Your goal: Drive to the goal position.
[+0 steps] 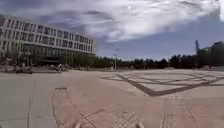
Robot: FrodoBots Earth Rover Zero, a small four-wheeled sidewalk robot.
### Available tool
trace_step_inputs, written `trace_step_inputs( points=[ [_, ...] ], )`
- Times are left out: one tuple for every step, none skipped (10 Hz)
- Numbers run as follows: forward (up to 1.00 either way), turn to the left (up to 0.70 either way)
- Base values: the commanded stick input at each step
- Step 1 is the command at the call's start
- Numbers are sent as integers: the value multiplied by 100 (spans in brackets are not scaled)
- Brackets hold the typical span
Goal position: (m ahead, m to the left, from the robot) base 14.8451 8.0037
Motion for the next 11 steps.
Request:
trace_step_inputs(
  points=[
    [70,0],
    [70,0],
    [70,0],
    [70,0],
    [70,0],
    [70,0],
    [70,0],
    [70,0],
    [70,0],
    [70,0],
    [70,0]
  ],
)
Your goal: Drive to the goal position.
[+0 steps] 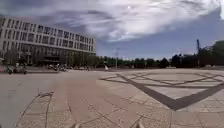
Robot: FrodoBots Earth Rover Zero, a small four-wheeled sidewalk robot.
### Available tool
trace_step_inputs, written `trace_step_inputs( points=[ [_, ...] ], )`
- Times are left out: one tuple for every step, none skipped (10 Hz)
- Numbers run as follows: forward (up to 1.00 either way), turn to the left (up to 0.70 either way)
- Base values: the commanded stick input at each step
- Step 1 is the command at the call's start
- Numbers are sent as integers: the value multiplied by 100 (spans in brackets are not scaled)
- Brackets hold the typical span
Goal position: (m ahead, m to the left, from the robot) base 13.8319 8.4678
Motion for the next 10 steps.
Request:
trace_step_inputs(
  points=[
    [70,0],
    [70,0],
    [70,0],
    [70,0],
    [70,0],
    [70,0],
    [70,0],
    [70,0],
    [70,0],
    [70,0]
  ],
)
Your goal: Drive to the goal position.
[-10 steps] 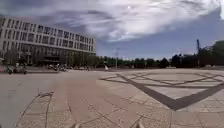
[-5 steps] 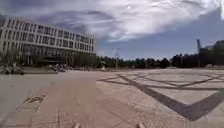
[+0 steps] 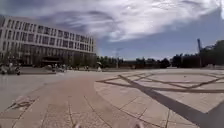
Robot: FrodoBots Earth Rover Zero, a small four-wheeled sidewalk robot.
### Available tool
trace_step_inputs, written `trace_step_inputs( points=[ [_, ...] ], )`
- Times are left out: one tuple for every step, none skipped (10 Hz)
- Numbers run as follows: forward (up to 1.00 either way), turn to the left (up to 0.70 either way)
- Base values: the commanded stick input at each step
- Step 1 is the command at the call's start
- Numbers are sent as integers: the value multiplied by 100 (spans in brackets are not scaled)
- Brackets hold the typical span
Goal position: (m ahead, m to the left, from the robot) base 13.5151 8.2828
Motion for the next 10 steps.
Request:
trace_step_inputs(
  points=[
    [70,0],
    [70,0],
    [70,0],
    [70,0],
    [70,8],
    [70,14],
    [70,11],
    [70,2],
    [70,0],
    [70,0]
  ],
)
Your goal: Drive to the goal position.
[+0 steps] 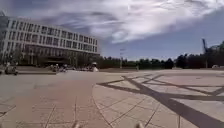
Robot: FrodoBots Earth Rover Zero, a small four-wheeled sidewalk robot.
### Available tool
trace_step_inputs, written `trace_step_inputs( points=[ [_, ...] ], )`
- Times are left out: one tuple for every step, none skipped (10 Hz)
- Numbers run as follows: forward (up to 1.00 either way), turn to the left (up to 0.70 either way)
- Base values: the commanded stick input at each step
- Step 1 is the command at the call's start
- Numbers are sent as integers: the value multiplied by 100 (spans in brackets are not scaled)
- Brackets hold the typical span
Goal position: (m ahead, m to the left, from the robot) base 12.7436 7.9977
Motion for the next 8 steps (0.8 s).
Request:
trace_step_inputs(
  points=[
    [70,0],
    [70,0],
    [70,0],
    [70,0],
    [70,0],
    [70,0],
    [70,0],
    [70,2]
  ],
)
